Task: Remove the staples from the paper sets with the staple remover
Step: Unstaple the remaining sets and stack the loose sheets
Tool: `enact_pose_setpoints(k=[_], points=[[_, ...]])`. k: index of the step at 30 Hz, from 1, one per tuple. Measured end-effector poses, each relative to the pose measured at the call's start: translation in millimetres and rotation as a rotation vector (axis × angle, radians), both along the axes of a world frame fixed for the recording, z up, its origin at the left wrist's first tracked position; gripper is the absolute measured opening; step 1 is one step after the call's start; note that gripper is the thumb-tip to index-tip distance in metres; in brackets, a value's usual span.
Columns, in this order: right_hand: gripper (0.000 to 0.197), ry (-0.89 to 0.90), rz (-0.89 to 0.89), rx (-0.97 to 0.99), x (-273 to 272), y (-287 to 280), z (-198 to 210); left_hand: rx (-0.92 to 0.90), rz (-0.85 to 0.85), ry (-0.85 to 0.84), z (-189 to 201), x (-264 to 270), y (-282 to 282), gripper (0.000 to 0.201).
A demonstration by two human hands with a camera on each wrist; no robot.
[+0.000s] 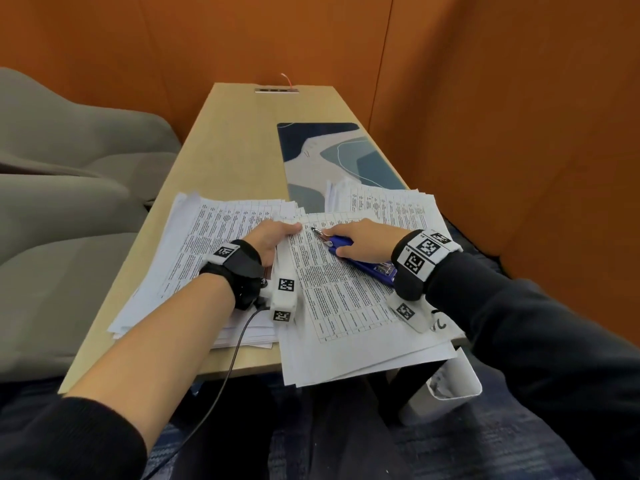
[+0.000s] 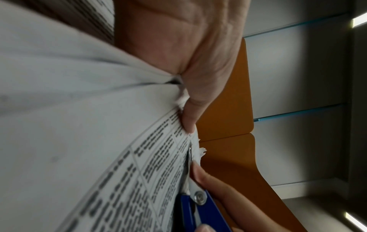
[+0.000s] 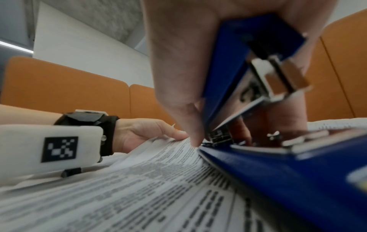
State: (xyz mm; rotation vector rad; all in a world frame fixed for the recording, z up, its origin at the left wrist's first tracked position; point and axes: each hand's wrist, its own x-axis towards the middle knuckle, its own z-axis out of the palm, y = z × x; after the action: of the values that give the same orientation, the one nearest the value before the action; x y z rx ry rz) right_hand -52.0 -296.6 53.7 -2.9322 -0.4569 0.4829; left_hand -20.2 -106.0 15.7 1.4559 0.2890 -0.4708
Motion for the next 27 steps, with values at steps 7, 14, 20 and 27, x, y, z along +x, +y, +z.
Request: enact_pose_setpoints(k=[7,14,20,27], points=[[0.04,-0.005,0.014,-0.026,1,10,0,0.023,-0.013,-0.032,-5,6,-1,0.018],[0.058,-0.068,0.057,-0.059,10,25,-17,0.08,-0.038,-0.061,-7,8,0,0.02],[0.046,-0.035,0.098,0.06,19,19,-3,0.07,0.012,-0.118,-13,7,-1,0.022],[0.043,0.069,0.045,0.292,11,0,0,-0.006,-0.011,-0.134,-10,3,0,0.029]])
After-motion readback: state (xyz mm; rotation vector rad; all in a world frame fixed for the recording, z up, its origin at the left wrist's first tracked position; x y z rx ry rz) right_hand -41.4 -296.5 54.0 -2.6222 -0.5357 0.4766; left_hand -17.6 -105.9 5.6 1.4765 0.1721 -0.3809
